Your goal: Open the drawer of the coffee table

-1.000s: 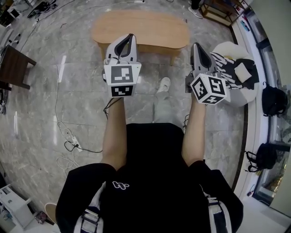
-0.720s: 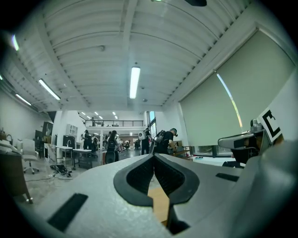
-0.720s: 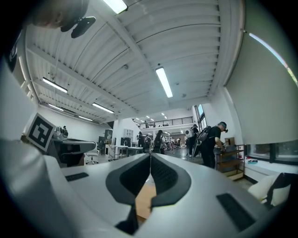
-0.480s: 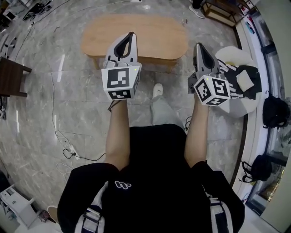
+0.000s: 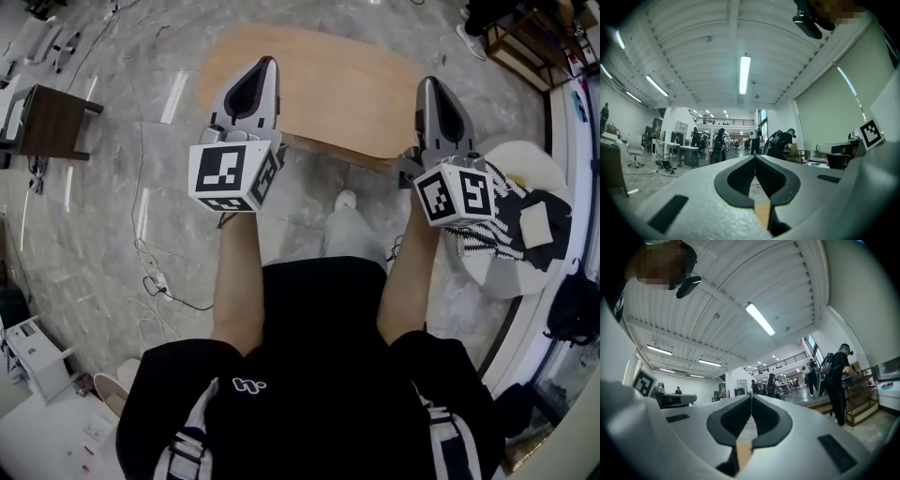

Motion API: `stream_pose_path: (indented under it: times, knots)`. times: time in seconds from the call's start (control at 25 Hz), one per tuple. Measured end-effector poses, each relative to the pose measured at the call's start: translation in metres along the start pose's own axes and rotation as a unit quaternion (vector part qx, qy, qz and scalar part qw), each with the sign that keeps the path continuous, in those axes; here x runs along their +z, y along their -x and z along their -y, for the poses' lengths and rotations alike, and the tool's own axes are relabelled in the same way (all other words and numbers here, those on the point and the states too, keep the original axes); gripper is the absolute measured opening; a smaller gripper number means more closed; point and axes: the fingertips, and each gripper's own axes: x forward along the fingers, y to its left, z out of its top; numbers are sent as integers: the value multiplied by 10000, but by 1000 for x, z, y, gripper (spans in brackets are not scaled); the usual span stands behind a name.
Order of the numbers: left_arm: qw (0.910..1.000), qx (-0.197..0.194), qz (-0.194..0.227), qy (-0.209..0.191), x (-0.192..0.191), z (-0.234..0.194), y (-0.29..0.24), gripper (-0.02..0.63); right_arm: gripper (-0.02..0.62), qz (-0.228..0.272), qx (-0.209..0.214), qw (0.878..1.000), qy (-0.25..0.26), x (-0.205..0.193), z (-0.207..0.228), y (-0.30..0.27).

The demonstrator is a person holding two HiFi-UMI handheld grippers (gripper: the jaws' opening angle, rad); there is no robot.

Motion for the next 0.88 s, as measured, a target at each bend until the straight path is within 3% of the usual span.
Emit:
stream_pose_path:
  times: [0.16, 0.36, 0.64, 0.88]
  knots:
    - [9996, 164, -67, 216, 4, 3, -52, 9, 11, -138, 202, 9997, -78, 0, 41, -37]
    - [9991, -80, -155, 386, 0, 29, -112, 9, 12, -288, 86, 9994, -164, 0, 94, -64]
    - [9978, -228, -439, 435, -16, 19, -151, 9, 12, -443, 50, 9986, -272, -12, 107, -93]
    - [9930, -300, -981, 578, -67, -2, -161, 9, 12, -863, -37, 9958, -310, -51, 105, -105]
